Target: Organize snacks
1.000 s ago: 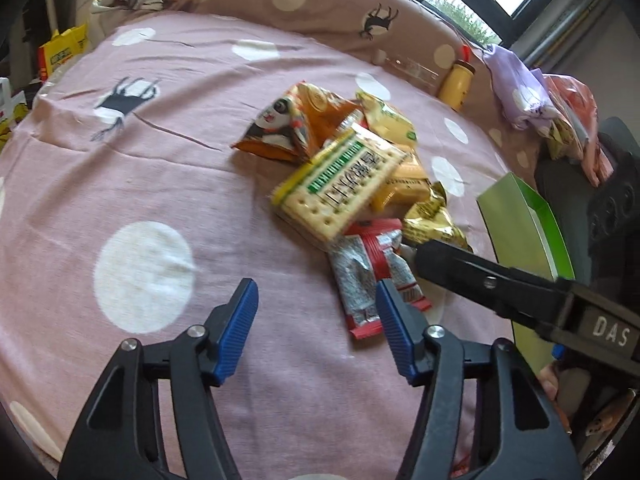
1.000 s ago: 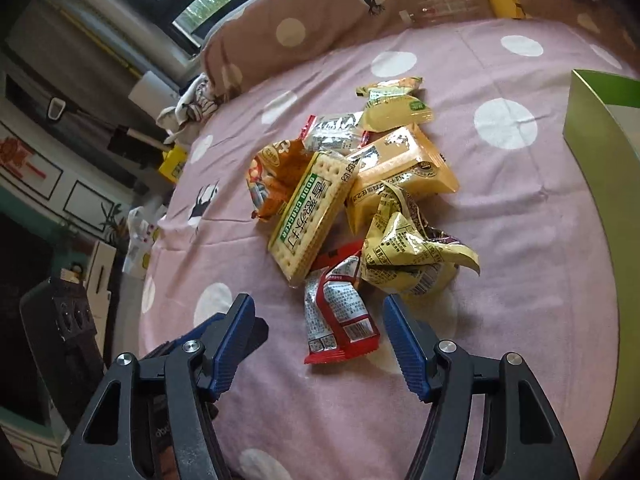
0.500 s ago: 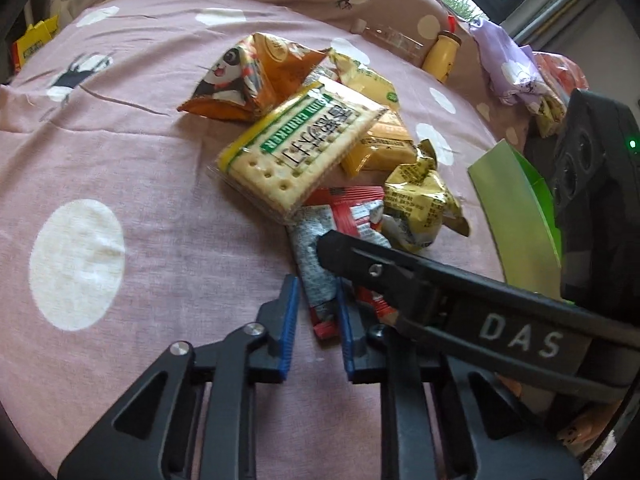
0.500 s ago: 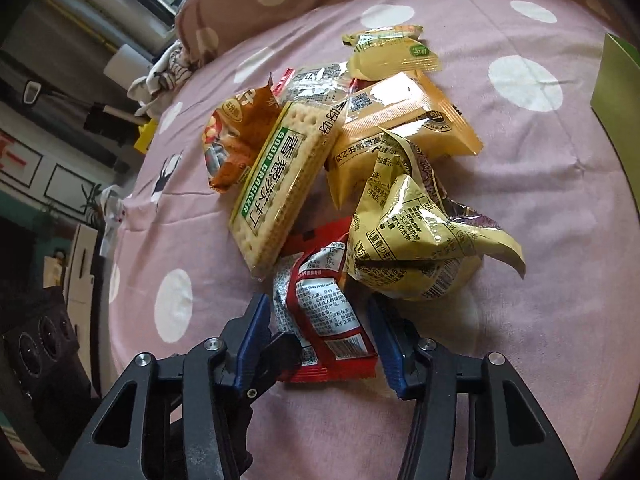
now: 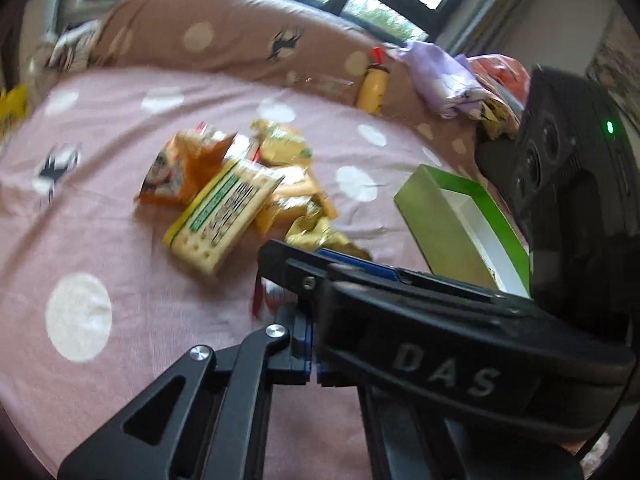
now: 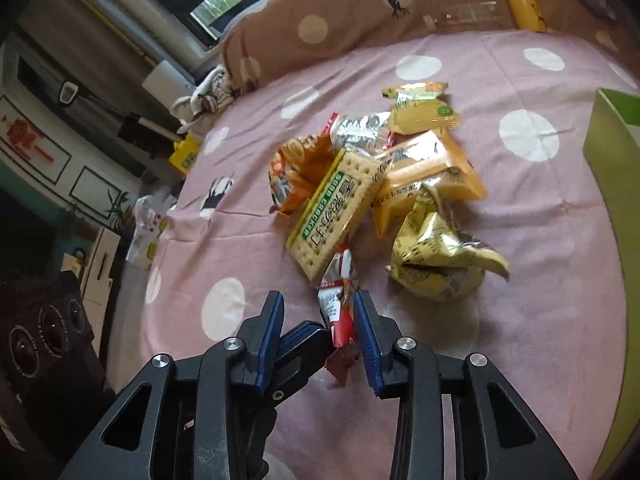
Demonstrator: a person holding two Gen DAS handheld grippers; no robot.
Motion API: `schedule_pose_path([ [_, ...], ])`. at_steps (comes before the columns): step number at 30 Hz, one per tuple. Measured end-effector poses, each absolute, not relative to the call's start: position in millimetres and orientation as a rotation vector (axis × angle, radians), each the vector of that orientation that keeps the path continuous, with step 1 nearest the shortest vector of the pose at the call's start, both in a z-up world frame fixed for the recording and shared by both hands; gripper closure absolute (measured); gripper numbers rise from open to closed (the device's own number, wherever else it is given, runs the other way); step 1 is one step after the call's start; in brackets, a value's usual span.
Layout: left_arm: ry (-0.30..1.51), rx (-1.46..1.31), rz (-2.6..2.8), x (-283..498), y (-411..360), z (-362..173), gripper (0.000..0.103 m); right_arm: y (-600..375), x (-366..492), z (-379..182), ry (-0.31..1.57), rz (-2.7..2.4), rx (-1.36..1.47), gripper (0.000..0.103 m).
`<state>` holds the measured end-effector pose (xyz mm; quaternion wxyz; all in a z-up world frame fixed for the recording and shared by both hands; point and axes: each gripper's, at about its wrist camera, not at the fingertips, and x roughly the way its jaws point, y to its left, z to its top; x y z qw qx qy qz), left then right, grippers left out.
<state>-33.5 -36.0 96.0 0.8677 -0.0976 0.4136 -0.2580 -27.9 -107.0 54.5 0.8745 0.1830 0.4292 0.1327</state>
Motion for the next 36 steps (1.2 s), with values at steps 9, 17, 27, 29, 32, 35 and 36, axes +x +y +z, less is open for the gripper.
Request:
schedule_pose_path([
  [9, 0.890, -0.168, -0.518, -35.6, -47.1, 95.4, 0.099, -134.2, -34.1, 62.4, 0.890, 0.291, 0.441, 0.069],
  [17, 0.966, -0.206, -0.486, -28.5, -31.2, 69.6, 0.070, -160.4, -40.8, 58.5, 0.907, 0.239, 0.522, 0.060],
  [27, 1.009, -0.179, -0.568, -26.8, -56.0, 51.4, 0.055, -190.6, -52.9, 42.8, 0.947, 0.064, 0.550, 0.041],
  [29, 1.022, -0.174, -0.558, -24.4, -58.6, 46.7, 0.055, -191.1, -50.7, 36.9, 0.966, 0.063, 0.549, 0.036],
  [32, 1.040, -0.180, -0.545, -18.5, -60.6, 39.2, 0.055, -189.7, -41.8, 25.0, 0.997, 0.063, 0.556, 0.034],
  [35, 1.068, -0.213, -0.557, -11.7, -62.1, 31.4, 0.055, -188.5, -31.1, 6.6, 1.053, 0.062, 0.583, 0.034],
  [36, 1.066, -0.229, -0.574, -10.7, -62.4, 31.0, 0.055, -187.2, -28.2, 1.0, 1.072, 0.057, 0.582, 0.034],
])
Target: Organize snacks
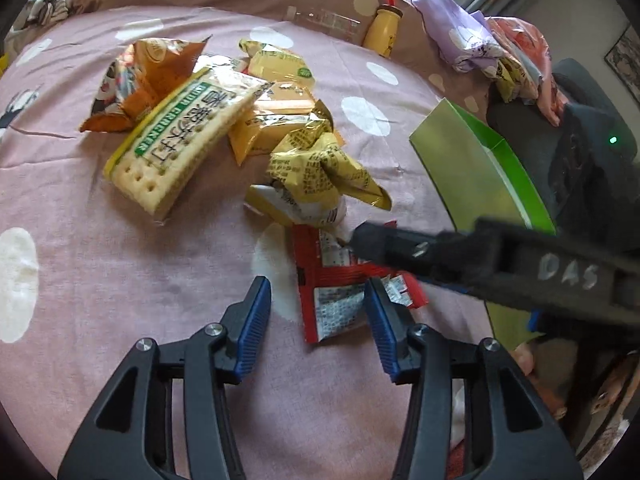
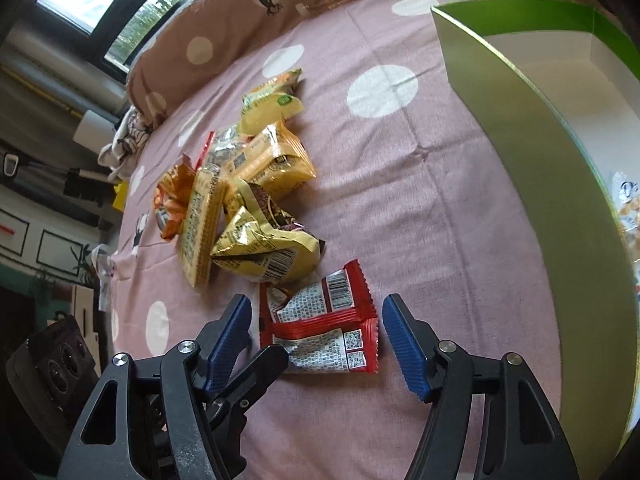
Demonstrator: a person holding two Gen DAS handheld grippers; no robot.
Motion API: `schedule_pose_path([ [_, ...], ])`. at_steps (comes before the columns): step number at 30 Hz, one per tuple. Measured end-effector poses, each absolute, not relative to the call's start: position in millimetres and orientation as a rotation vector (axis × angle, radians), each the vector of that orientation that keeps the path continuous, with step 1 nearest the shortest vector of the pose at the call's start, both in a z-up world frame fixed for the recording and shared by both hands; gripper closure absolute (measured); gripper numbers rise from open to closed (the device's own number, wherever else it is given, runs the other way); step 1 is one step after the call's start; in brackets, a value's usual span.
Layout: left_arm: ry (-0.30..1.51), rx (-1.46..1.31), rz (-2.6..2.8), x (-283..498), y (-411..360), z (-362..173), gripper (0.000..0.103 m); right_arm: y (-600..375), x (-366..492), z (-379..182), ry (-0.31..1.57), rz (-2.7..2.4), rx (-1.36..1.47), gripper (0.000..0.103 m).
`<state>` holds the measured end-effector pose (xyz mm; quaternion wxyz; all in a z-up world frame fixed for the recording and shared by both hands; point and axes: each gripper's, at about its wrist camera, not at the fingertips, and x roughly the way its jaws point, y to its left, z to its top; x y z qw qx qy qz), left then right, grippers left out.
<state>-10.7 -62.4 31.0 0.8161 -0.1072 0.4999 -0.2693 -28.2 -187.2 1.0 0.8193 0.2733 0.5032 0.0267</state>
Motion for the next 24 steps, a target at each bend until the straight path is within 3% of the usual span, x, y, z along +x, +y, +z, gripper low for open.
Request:
schedule_pose_path([
  [10, 1.031, -0.189, -0.571, -20.2, -77.0, 51.5, 0.064, -172.0, -33.5, 12.6, 1.045, 0.058, 0.505, 0.034],
  [18, 0.789, -0.059, -0.613, -45.6, -107.3, 119.5, 0.064, -191.9, -70.3, 72.1, 0.815, 0.049, 0.484, 0.034],
  [24, 0.714, -0.016, -0.726, -48.3, -148.1, 139.9, 0.064, -230.8, -96.8, 97.8, 0.672, -0.048, 0.523, 0.034],
])
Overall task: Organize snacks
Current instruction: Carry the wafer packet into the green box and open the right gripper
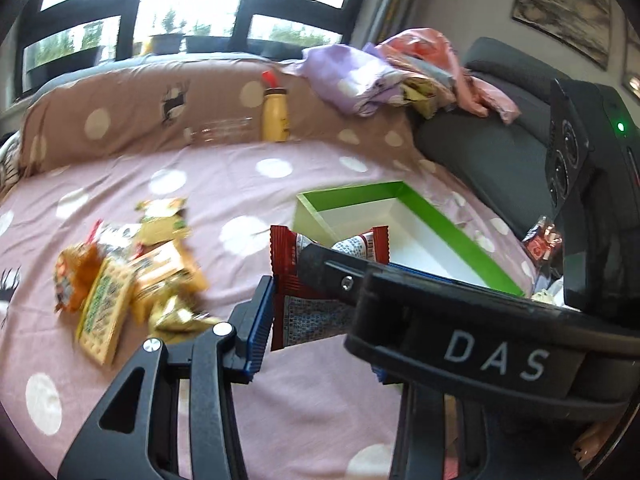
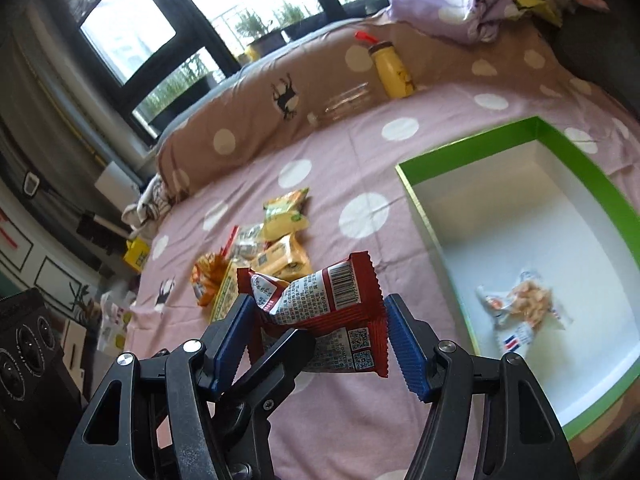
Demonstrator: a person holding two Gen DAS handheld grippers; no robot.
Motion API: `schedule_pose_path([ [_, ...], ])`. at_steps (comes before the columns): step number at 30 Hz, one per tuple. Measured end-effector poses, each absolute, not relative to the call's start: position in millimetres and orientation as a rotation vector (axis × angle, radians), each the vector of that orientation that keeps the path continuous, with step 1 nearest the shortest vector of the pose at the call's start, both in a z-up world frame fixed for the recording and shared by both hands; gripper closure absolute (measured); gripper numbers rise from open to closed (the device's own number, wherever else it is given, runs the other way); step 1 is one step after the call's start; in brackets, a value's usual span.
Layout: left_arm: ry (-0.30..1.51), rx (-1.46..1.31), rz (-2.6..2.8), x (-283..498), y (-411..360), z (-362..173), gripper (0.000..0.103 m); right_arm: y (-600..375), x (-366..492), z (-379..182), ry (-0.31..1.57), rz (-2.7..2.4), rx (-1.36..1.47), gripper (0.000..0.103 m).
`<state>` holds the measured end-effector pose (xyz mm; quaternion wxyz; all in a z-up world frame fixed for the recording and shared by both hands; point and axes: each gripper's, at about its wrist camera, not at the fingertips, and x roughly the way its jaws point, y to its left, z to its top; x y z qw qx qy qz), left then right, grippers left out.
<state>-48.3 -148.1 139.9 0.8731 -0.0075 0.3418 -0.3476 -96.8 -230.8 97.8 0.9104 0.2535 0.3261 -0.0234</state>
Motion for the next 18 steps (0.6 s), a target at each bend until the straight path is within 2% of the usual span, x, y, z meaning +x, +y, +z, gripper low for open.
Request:
schedule_pose_path([
  [9, 0.718, 0.035, -0.878, -47.6, -220.8, 142.9, 0.064, -300.5, -132.3, 98.3, 0.540, -0.180, 0.653, 0.034],
  [18, 0.835, 0.077, -0.982, -45.3, -284.0, 112.2, 0.066, -356.2, -147.3, 67.9, 0.591, -0.316, 0.811, 0.034],
])
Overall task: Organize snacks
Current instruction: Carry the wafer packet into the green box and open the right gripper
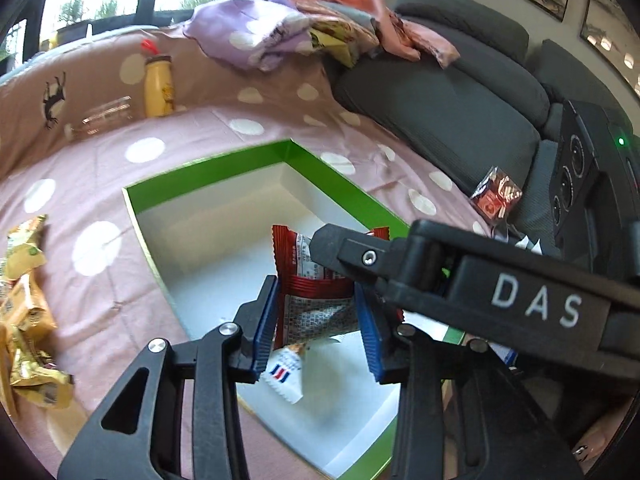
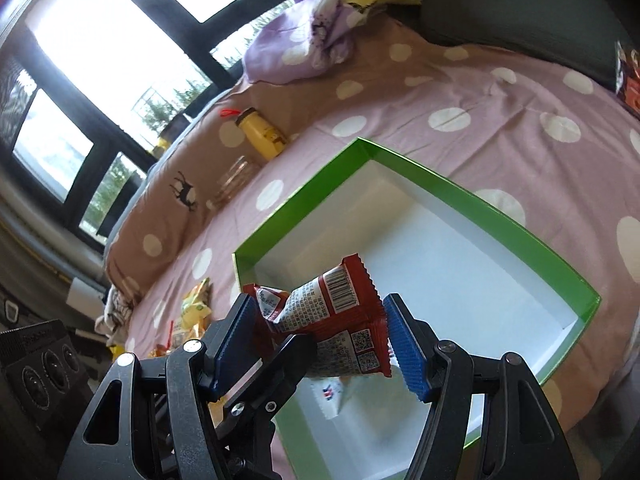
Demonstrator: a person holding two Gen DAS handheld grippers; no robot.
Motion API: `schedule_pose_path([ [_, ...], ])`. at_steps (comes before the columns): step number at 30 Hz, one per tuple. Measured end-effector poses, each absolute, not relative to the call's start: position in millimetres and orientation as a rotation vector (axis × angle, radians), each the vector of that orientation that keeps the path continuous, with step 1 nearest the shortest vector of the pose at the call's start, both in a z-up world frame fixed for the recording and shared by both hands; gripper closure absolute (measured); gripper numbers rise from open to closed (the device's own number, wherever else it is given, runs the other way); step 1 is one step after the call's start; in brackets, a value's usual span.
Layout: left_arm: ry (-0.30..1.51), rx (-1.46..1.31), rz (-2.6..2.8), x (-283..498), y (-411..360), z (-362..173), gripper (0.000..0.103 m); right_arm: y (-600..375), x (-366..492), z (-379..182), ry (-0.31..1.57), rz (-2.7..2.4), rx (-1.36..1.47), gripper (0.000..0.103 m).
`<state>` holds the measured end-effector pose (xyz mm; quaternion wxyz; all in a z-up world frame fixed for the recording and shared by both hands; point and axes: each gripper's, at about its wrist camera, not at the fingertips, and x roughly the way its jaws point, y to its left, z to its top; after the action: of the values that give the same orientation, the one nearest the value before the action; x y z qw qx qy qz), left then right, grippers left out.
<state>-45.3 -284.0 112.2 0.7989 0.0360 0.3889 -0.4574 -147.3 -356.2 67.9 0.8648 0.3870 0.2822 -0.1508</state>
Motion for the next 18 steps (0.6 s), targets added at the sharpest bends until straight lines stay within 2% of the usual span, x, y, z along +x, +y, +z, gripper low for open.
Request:
schedule_pose_path([
  [12, 0.905, 0.048, -0.994, -42.4, -294.1, 96.3, 0.059, -375.4, -153.5, 53.0, 0.623, -0.408, 0.840, 0.034],
  [14, 0.888, 0.062, -0.980, -45.9, -289.8, 98.6, 0.054, -374.6, -155.0, 55.3, 0.611, -0.420, 0.830, 0.033],
  [16, 0.862, 0.057, -0.964, -49.0, -280.3, 104.0, 0.044, -373.1, -157.7, 59.8, 0.581, -0.428, 0.815, 0.021],
  [18, 0.837, 0.042, -0.941, -49.9, -267.5, 109.7, 0.032, -369.5, -160.9, 66.5, 0.553, -0.435, 0.794, 0.019],
])
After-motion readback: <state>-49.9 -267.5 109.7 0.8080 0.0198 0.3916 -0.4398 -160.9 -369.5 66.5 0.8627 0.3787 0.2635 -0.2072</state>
